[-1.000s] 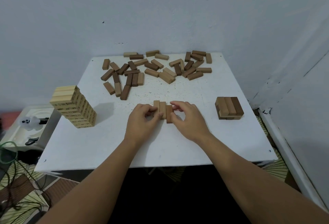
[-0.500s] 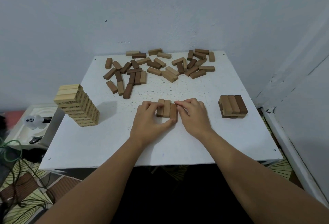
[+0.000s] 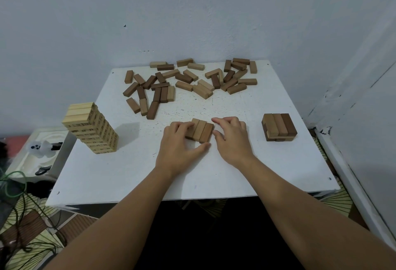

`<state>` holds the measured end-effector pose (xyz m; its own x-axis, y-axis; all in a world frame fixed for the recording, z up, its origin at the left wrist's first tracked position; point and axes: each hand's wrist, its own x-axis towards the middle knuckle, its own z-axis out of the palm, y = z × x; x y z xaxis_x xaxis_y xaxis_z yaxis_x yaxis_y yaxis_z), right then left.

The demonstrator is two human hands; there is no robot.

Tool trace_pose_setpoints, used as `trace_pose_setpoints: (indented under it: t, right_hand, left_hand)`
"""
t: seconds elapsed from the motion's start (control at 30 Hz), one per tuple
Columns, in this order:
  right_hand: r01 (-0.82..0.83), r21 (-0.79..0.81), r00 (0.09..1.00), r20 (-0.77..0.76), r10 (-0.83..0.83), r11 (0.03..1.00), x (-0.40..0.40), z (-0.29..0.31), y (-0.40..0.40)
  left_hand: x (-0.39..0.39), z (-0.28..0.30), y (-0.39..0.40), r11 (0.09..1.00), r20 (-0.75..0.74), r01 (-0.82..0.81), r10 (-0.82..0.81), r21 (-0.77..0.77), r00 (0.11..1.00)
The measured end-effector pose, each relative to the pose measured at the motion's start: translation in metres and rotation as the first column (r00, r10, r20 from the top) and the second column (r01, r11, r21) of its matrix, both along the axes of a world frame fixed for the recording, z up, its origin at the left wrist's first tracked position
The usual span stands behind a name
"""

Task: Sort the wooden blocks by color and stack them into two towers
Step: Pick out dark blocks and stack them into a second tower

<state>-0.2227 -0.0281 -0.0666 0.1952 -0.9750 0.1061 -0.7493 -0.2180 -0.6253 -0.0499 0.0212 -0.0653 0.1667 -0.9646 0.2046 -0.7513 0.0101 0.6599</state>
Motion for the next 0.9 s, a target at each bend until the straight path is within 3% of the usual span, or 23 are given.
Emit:
trace_pose_setpoints:
  t: [0.3,0.43,0.9]
  right_hand:
    - [-0.013,-0.042,0.999,-0.030,0.012,0.999,0.001,-0.003,0.000]
    - [0.011,-0.062,1.000,0.026,-0.010,0.998,0.001,-0.005,0.001]
    - [0.032,-0.086,0.993,0.115,-0.022,0.996,0.002,-0.004,0.001]
  left_hand:
    - [0.002,0.008,-0.001,0.995,-0.005,-0.054,0.054,0.079,0.999]
    - [0.006,0.010,0.003,0.988,-0.094,-0.088,0.101,0.130,0.990]
    - [0.030,0.029,-0.004,0.949,-0.238,0.079,-0.005,0.304,0.971]
